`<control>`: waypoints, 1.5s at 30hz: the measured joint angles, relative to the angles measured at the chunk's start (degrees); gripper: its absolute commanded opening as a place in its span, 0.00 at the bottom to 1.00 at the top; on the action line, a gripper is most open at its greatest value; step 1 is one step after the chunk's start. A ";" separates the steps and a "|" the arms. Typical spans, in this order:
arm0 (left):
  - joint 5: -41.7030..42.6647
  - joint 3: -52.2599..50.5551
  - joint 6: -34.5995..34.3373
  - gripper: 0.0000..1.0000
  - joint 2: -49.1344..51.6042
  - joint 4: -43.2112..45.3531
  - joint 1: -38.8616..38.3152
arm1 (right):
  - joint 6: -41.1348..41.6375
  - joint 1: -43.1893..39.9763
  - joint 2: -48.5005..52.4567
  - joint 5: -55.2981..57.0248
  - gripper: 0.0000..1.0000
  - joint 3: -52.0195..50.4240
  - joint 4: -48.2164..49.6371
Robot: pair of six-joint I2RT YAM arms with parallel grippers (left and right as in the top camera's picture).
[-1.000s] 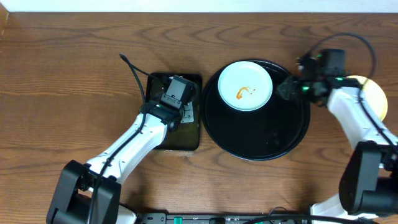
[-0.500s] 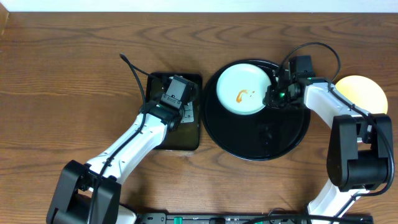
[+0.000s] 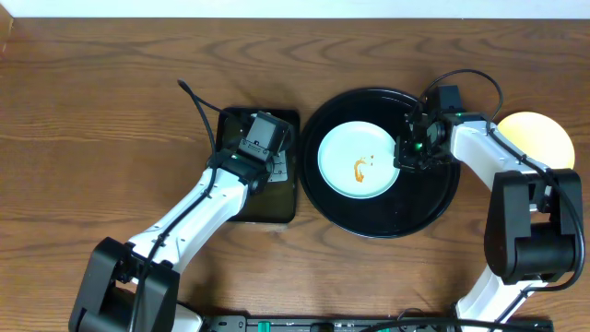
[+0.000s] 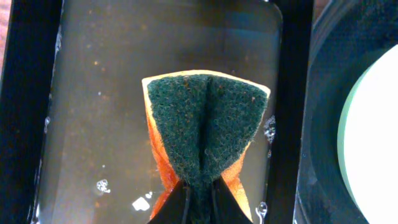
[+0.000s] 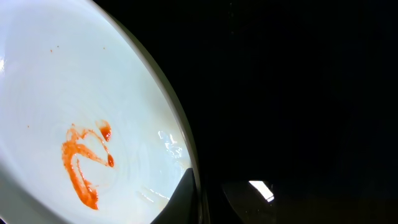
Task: Clean dirty plates on tray and stack at the side
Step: 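Reach the right gripper to the pale blue plate and pull it forward, then scrub the pale blue plate with the sponge in the left gripper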
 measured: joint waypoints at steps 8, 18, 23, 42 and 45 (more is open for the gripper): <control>0.81 -0.04 1.05 0.07 0.00 4.81 0.00 | 0.00 0.26 0.00 0.39 0.01 0.07 -0.13; 10.19 -0.20 7.93 0.07 -0.04 21.05 -3.91 | -0.07 0.31 0.00 0.55 0.01 0.15 -0.28; 11.91 2.23 7.45 0.07 0.00 15.13 -5.88 | -0.17 0.94 -0.09 1.36 0.01 0.22 -0.31; 20.57 15.56 3.50 0.08 16.90 16.00 -14.12 | -0.55 1.53 -0.20 2.08 0.01 0.26 -0.46; 23.08 15.56 0.87 0.08 19.43 16.70 -14.73 | -0.55 1.53 -0.20 2.08 0.01 0.26 -0.52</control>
